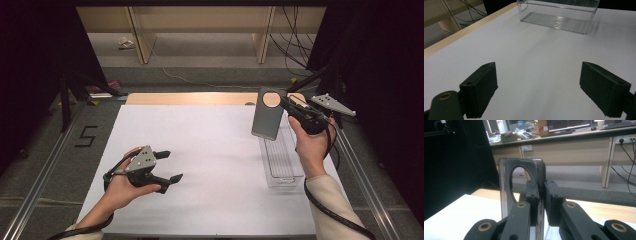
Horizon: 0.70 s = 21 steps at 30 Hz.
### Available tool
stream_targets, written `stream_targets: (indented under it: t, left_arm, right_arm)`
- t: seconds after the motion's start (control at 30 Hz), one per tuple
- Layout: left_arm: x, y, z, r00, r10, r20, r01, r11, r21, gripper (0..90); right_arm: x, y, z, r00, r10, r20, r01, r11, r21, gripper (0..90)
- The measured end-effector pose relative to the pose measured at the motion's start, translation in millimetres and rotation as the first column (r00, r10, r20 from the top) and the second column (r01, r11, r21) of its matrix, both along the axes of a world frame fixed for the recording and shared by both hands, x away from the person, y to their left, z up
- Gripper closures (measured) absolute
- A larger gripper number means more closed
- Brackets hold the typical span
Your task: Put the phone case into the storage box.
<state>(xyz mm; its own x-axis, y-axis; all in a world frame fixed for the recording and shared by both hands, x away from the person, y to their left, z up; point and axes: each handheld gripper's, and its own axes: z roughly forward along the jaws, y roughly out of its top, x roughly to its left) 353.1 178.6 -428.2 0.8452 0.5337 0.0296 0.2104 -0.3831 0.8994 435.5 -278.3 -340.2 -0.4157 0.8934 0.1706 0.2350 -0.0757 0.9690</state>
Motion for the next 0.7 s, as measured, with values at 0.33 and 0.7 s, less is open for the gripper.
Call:
stream_targets:
  t: [0.33,0.7]
  left_arm:
    - [0.0,-0.3,0.0,1.0000,0.000,-0.001,0.000,1.0000,-0.001,14.1]
    - [0.0,-0.5,-0.2,1.0000,-0.002,-0.001,0.002,1.0000,0.001,14.1]
  right_arm:
    - [0.2,-2.1,0.0,1.0000,-0.009,0.003,0.009,1.000,-0.004,82.9]
    - [0.5,-4.2,0.2,0.9999,-0.016,0.003,0.016,1.000,-0.004,82.9]
